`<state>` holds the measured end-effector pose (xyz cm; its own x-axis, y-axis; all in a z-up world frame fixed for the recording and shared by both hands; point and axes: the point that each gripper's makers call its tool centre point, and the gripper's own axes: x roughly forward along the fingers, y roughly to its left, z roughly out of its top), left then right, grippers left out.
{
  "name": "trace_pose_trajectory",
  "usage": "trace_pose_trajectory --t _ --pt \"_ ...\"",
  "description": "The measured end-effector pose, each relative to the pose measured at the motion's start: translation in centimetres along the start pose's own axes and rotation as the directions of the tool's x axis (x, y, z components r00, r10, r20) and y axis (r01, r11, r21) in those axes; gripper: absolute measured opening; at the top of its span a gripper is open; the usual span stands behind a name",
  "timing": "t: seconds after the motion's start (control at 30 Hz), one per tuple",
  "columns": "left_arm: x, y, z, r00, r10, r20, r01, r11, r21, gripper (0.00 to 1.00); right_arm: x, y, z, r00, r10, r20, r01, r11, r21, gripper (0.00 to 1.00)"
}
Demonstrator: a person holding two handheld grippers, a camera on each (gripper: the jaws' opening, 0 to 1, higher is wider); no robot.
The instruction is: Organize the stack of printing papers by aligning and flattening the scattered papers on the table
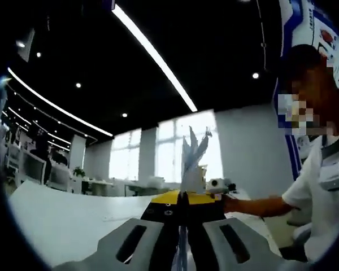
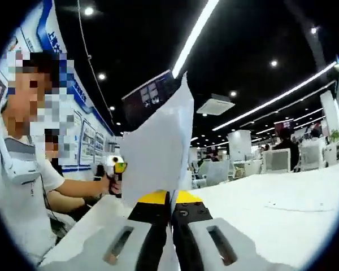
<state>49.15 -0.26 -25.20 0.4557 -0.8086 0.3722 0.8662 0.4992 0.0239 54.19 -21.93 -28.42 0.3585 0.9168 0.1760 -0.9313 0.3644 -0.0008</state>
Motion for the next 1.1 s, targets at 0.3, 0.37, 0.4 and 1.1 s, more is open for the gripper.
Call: trace_pose_trajectory --t 0.3,0.37,0.4,1.1 --pt "-0.3 2.0 -2.1 0.99 0.136 -0.018 -0.137 0.989 -0.063 0.21 -1.2 2.0 -1.8 0.996 -0.086 -0.013 0.085 0.995 -0.05 0.22" --pt "-0.5 1.6 -2.0 0.991 0.129 -0.018 -0.13 0.99 -0.056 0.21 -1.1 2.6 -1.5 0.998 -0.063 -0.006 0.063 0.997 -0.04 0.29" --pt "-0.5 1.5 -2.1 0.991 0.129 -0.027 -0.13 0.99 -0.054 0.21 -1.2 2.6 -1.8 0.997 -0.066 -0.029 0.064 0.997 -0.05 0.23" --pt "-0.4 0.6 -3.8 0.991 0.108 -0.083 -0.112 0.993 -0.039 0.06 -2.6 3.5 -2.5 0.998 0.013 -0.059 -0.013 1.0 0.0 0.0"
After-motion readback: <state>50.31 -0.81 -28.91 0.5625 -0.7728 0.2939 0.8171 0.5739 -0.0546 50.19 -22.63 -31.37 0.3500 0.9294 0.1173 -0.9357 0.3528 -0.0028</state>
